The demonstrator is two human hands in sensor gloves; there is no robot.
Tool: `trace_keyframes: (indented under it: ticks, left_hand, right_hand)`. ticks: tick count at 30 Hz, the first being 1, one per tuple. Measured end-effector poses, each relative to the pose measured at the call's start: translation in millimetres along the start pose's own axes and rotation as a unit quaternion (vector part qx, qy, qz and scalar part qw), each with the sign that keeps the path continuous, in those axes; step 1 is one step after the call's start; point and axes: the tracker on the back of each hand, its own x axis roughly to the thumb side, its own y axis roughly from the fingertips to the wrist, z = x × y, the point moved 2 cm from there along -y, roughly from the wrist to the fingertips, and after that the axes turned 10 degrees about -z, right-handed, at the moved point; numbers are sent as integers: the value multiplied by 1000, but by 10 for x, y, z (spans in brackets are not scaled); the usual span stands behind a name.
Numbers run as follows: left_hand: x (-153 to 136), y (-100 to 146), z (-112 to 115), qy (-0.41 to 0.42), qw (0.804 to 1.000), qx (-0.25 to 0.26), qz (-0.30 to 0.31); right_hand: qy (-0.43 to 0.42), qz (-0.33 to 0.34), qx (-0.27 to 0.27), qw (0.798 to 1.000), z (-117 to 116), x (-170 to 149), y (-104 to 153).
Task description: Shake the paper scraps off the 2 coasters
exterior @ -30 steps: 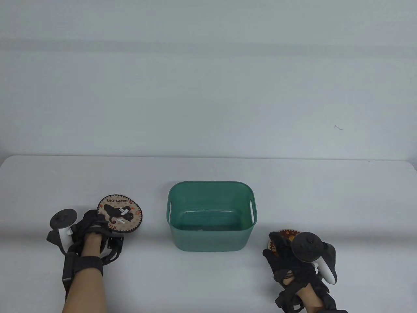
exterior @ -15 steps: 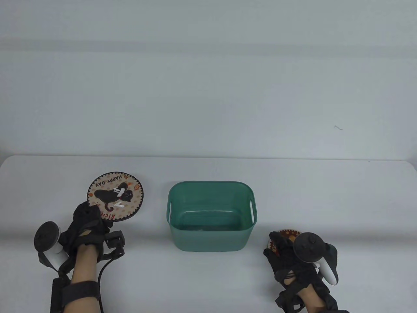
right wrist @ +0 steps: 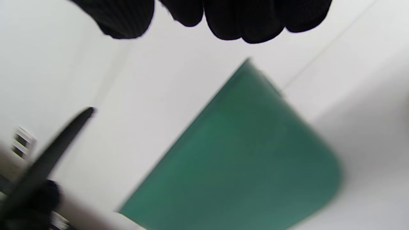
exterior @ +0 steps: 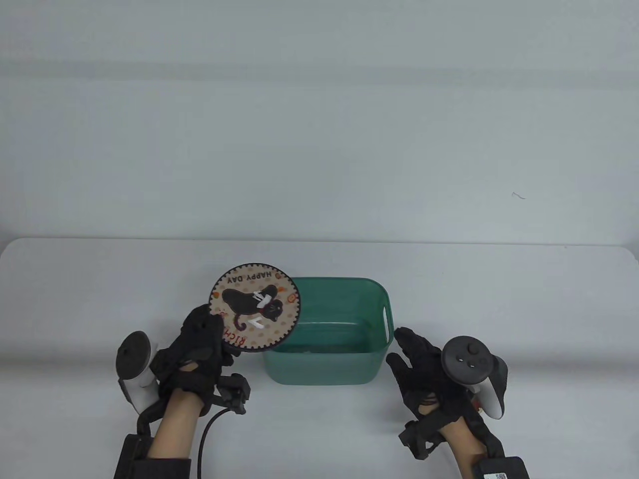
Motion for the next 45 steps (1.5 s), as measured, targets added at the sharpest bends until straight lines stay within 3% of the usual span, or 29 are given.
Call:
trace_keyframes:
  ticks: [6,9,14,19,23,37,45]
  left_hand:
    - [-161,39,461,-14,998,-56,-13]
    - [-225,49,634,-26,997,-72,-13]
    - [-299,32,794,-29,996,-82,-9]
    - [-274,-59,814,-86,993,-75,-9]
    - [-207,-143,835,-81,993,-85,-13]
    - [428,-608,792,-138,988,-58,20]
    - [311,-793,723,-132,990,-57,-7]
  right_hand:
    - [-115,-32,59,991,-162,244,-131]
    - [-159,-61,106,980,-288,224,-184]
    - [-211,-92,134,964,-403,139,-234]
    - [-187,-81,103,974,-342,125,-306]
    - [-167,-63,80,981,-251,202,-389]
    - [-122,14,-10,992,31,713,-827]
    - [-12,-12,-33,999,-86,631,-975]
